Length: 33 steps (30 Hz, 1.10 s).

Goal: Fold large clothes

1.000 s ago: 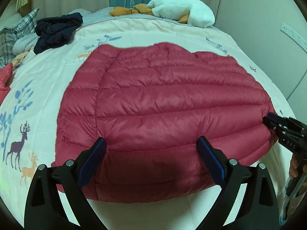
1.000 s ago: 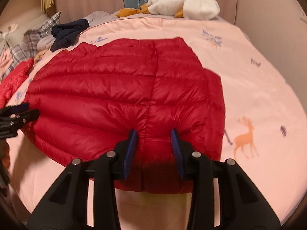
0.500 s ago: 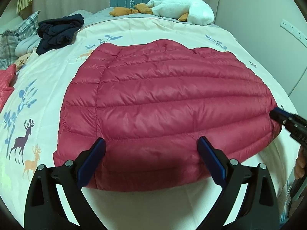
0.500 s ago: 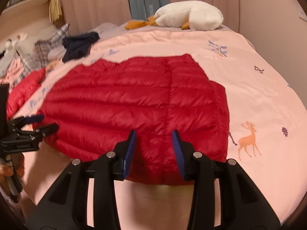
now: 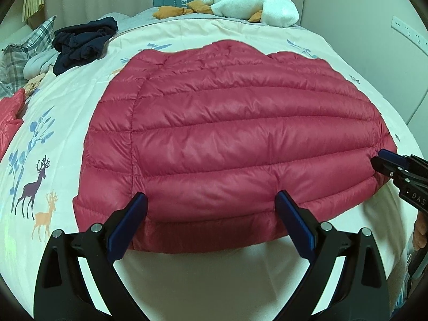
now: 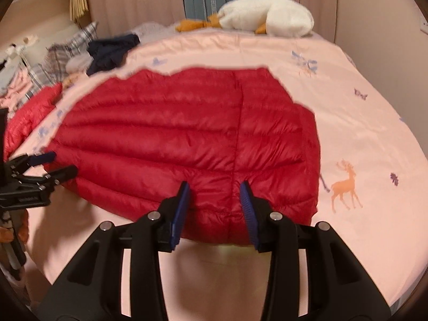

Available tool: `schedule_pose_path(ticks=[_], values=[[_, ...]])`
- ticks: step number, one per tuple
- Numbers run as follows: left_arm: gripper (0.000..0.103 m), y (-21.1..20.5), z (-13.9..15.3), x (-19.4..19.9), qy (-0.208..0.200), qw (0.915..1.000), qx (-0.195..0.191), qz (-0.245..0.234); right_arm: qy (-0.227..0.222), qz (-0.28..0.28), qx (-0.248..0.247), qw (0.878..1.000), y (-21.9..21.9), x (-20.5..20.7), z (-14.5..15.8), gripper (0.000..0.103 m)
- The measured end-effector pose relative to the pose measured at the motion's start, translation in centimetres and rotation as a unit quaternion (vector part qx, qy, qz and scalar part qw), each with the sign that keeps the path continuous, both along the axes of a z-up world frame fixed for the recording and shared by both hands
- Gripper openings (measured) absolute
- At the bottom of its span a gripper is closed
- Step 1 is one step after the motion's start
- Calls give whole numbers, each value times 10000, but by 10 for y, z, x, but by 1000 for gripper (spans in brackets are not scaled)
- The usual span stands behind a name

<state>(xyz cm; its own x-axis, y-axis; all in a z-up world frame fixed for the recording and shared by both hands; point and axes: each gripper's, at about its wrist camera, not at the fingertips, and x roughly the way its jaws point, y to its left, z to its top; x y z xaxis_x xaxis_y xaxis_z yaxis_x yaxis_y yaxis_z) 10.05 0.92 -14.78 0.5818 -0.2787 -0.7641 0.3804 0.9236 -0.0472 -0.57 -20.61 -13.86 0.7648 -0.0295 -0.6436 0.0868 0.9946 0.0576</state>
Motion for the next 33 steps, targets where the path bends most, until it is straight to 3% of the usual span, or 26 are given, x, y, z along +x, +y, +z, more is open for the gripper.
schedule_pose_path(ticks=[3, 6, 11, 18, 22, 24, 26, 30, 33], values=[[97, 6, 8, -5, -134, 9999, -64, 85, -211, -152, -7, 9997, -7, -3, 10, 43], [97, 17, 15, -7, -291, 9991, -168, 261, 1, -345, 117, 9993, -19, 2, 1, 43], [97, 34, 0, 7, 83, 9983, -292, 501, 404, -361, 325, 9980, -23, 4, -27, 43], [97, 34, -7, 4, 246, 9983, -239, 471, 453, -388, 481, 9971, -21, -7, -21, 46], [97, 36, 6, -5, 194, 9983, -268, 476, 368, -323, 610, 9969, -18, -15, -6, 57], [97, 35, 14, -10, 97, 9985, -219, 492, 331, -312, 595, 9972, -14, -18, 3, 67], [97, 33, 27, -17, -36, 9987, -171, 487, 297, -318, 605, 9972, -8, -22, 18, 85], [97, 30, 53, -25, -182, 9983, -72, 548, 198, -239, 566, 9979, 4, -29, 55, 99], [101, 30, 83, -32, -238, 9980, -82, 585, -14, -300, 402, 9987, 18, -41, 92, 101]])
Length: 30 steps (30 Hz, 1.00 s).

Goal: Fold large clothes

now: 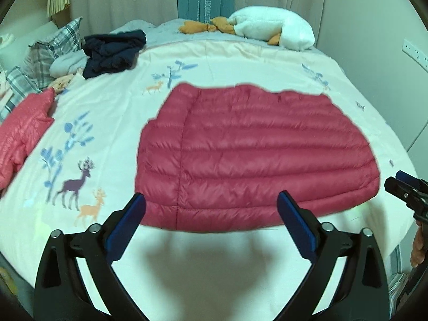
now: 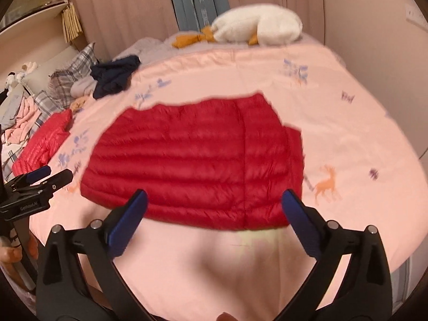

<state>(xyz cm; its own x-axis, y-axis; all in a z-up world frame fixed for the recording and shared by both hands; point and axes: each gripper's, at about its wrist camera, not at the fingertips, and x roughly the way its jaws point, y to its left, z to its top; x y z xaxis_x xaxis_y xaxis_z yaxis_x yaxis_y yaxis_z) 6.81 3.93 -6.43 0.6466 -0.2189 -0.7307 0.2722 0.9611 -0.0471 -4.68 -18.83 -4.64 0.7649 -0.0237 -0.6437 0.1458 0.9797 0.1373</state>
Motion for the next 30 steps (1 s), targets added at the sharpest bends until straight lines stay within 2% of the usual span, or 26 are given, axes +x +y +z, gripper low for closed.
schedule_pose_path(ticks=[8, 12, 16, 30], values=[[102, -7, 86, -37, -462, 9988, -102, 100, -384, -230, -331, 9985, 19, -30, 67, 101], [102, -16, 116, -57, -721, 9970, 175, 201, -554, -172, -371, 9976, 25, -42, 83, 101], [102, -20, 127, -74, -895, 9957, 158, 171, -631, -216, -283, 9974, 24, -52, 87, 101], [102, -22, 116, -87, -691, 9974, 178, 128, -388, -213, -233, 9987, 25, -51, 68, 101]])
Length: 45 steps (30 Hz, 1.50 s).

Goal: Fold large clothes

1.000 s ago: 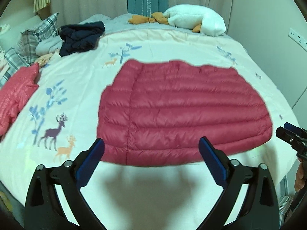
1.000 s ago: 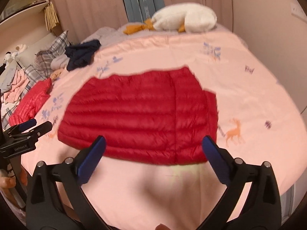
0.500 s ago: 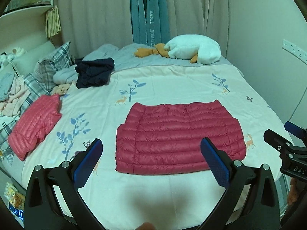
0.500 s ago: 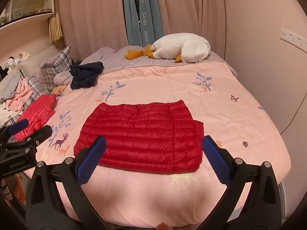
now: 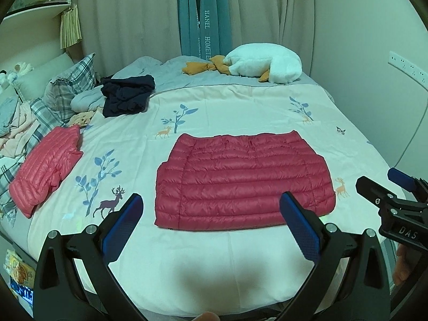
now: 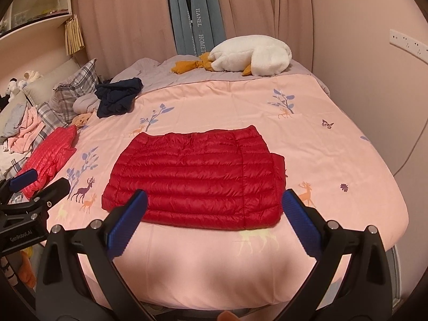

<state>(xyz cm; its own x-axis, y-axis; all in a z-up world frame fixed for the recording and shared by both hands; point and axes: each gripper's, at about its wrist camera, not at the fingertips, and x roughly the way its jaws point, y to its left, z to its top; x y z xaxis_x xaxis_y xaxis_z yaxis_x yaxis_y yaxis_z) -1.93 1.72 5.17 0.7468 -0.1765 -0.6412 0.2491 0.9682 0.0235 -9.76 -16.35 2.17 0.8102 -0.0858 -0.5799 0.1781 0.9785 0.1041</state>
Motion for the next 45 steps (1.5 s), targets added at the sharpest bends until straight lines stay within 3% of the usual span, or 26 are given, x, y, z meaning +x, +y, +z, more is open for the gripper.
schedule_pose_path(ticks=[45], values=[[102, -8, -12, 4, 127, 9999, 103, -51, 115, -23, -34, 9999, -2, 8, -11, 101]])
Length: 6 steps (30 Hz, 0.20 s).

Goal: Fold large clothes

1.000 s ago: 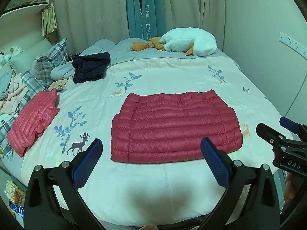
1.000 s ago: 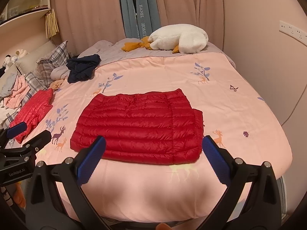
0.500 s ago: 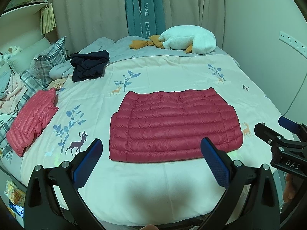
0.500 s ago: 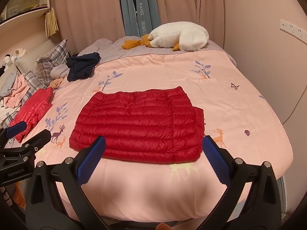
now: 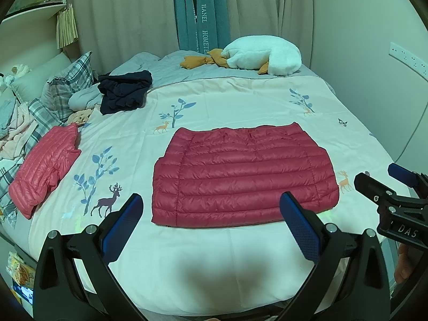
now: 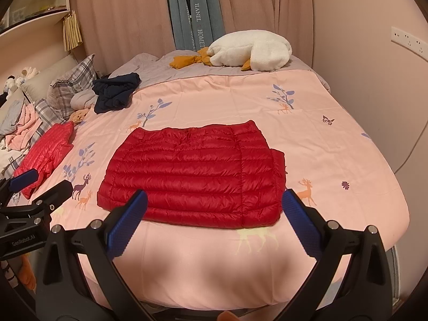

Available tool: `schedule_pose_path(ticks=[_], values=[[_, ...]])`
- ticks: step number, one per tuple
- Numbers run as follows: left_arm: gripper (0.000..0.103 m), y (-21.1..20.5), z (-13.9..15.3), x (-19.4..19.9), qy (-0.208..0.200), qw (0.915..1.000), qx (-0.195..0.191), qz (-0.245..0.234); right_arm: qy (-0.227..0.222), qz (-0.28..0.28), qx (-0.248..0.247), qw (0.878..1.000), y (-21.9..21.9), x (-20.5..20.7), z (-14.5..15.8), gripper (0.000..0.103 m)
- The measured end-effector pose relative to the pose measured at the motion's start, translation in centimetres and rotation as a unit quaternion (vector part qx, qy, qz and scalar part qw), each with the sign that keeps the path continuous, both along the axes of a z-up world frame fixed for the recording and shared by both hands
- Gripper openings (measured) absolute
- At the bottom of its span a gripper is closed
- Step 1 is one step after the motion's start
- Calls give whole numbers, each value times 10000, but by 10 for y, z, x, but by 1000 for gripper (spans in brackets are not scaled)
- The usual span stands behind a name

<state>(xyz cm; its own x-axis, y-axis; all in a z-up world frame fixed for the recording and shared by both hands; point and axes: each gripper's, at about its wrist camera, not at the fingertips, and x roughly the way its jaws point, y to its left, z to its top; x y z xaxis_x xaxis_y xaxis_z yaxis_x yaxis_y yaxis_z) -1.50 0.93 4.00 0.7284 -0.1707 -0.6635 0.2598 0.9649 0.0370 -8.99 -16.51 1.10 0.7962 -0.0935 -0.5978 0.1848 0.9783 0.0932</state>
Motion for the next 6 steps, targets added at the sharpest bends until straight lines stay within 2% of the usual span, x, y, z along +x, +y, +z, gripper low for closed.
schedule_pose_path(ticks=[6], values=[[102, 3, -1, 4, 65, 10000, -22, 48, -3, 2, 4, 10000, 0, 0, 0, 101]])
